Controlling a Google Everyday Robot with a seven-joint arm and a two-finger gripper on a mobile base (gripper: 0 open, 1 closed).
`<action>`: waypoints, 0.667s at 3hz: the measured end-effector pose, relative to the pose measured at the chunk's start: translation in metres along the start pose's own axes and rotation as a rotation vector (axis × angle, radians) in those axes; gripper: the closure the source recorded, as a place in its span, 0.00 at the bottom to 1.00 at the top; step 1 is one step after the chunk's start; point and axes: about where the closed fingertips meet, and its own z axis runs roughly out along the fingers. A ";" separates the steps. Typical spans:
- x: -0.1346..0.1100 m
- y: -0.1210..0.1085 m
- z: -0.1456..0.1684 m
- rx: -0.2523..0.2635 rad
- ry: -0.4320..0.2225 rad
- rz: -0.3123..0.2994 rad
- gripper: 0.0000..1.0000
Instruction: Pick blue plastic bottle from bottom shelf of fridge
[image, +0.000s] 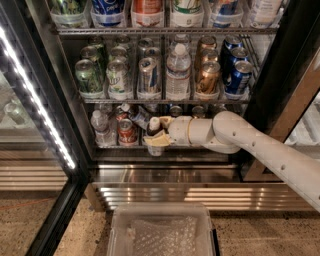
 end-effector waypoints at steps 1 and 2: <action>0.004 0.001 0.001 0.000 0.000 0.000 1.00; 0.001 0.002 0.000 0.009 -0.006 -0.007 1.00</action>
Offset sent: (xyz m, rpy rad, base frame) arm -0.1722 -0.1168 0.1208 0.0271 -0.1483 -0.3688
